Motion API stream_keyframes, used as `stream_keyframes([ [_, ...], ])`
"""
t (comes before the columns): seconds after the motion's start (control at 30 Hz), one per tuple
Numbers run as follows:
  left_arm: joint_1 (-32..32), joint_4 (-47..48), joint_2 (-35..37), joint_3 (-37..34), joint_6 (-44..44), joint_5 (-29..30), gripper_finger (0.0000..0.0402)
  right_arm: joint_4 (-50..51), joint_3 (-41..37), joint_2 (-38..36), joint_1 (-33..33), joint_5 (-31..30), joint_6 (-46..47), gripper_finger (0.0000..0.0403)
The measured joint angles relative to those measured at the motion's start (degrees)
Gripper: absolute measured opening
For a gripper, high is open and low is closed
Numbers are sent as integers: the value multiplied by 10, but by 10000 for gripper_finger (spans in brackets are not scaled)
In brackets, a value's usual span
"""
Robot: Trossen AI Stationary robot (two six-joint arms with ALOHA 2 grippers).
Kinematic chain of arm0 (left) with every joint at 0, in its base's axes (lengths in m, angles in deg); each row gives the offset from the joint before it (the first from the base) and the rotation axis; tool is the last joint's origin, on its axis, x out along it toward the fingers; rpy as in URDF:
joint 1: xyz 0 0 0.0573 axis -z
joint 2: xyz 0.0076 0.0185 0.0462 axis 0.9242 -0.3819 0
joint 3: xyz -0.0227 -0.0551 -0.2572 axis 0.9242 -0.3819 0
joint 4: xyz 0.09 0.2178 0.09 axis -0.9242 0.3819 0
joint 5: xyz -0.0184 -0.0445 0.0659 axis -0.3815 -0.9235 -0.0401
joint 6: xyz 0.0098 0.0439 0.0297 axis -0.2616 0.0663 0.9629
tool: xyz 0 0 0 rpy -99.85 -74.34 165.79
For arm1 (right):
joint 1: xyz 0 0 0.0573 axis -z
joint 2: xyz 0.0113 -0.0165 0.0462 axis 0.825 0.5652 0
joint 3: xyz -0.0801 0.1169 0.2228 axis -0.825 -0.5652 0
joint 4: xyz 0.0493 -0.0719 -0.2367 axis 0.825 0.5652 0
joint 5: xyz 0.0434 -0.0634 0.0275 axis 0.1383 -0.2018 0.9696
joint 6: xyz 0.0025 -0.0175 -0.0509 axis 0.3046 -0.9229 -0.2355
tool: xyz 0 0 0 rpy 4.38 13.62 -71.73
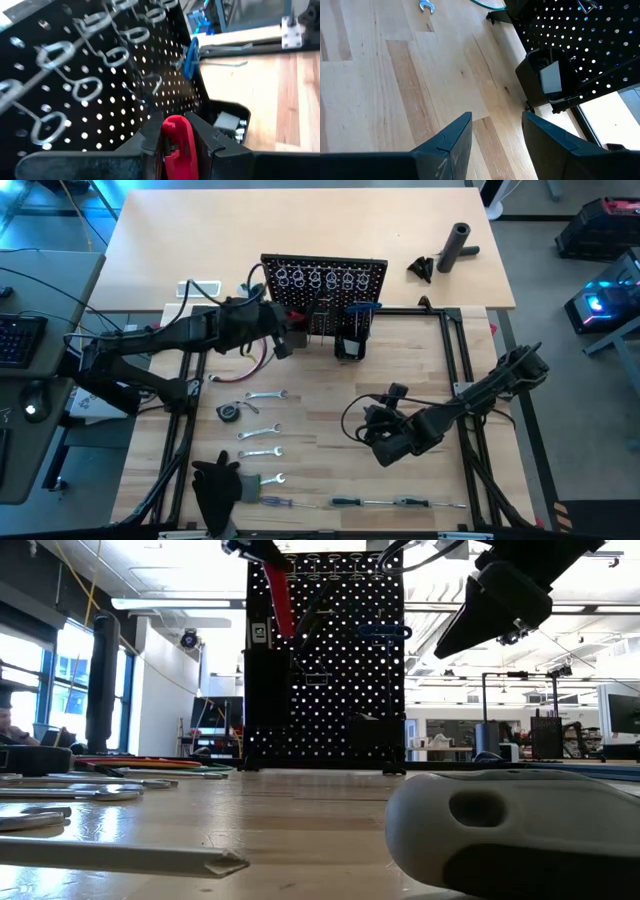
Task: Hang tools onto peg board
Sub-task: Put the red cutter into the big black bin on the black pegboard
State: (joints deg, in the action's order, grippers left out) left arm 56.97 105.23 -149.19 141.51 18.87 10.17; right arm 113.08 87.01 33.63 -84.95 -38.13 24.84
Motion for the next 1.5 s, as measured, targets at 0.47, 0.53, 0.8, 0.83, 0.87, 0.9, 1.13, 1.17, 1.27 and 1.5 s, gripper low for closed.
stream_keyframes([
  [0.47, -34, 28, -59, 0, -35, -1, 51, -7, 0, 0, 0, 3, 1, 168],
  [0.53, -37, 33, -60, 0, -35, -1, 51, -7, 0, 0, 0, 3, 1, 168],
  [0.8, -41, 36, -67, -1, -35, -29, 63, -8, 0, 0, 0, 3, 0, 168],
  [0.83, -41, 40, -68, -1, -35, -30, 72, -9, 0, 0, 0, 3, 1, 168],
  [0.87, -41, 41, -69, -1, -35, -30, 81, -9, 0, 0, 0, 3, 1, 168],
  [0.9, -41, 39, -72, -1, -35, -29, 92, -9, 0, 0, 0, 2, 1, 168],
  [1.13, -40, 29, -73, -1, -35, -24, 158, -11, 0, 0, 0, 3, 5, 168],
  [1.17, -40, 29, -73, -1, -35, -22, 166, -11, 0, 1, 0, 3, 5, 168],
  [1.27, -39, 27, -73, -1, -35, -19, 185, -11, 0, 1, 0, 4, 5, 168],
  [1.5, -9, 19, -64, 1, -38, -19, 196, -7, 0, 1, 0, 4, 5, 168],
])
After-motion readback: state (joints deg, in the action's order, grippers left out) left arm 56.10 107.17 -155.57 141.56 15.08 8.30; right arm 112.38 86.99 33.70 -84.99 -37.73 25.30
